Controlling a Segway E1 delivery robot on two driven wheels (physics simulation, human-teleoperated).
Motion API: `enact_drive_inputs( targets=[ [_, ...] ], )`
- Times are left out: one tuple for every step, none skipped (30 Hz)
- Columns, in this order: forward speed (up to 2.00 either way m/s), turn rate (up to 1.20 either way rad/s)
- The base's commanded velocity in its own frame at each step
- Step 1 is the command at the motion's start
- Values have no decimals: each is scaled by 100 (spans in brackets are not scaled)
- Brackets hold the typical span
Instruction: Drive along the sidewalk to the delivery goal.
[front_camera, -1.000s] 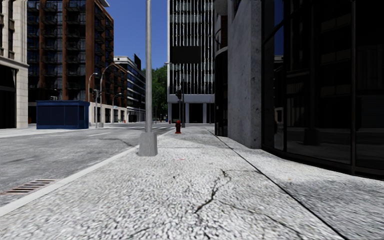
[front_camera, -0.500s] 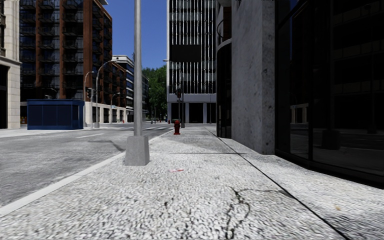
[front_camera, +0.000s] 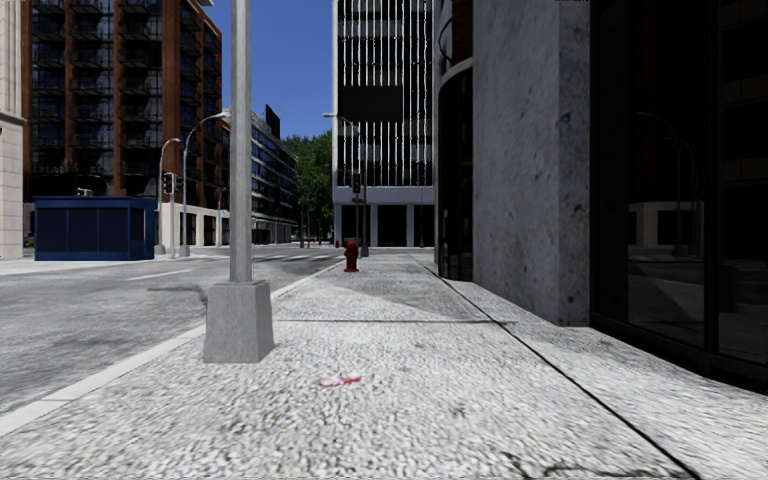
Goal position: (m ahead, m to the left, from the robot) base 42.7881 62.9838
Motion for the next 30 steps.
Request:
enact_drive_inputs(
  targets=[
    [169,0],
    [169,0],
    [169,0],
    [169,0],
    [169,0],
    [169,0],
    [169,0],
    [169,0],
    [169,0],
    [169,0],
    [169,0],
    [169,0],
    [169,0],
    [169,0],
    [169,0],
    [169,0],
    [169,-120],
    [169,-120],
    [169,-115],
    [169,-5],
    [169,0],
    [169,0],
    [169,0],
    [169,0],
    [169,0],
    [169,0],
    [169,0],
    [169,0],
    [169,0],
    [169,0]
  ],
)
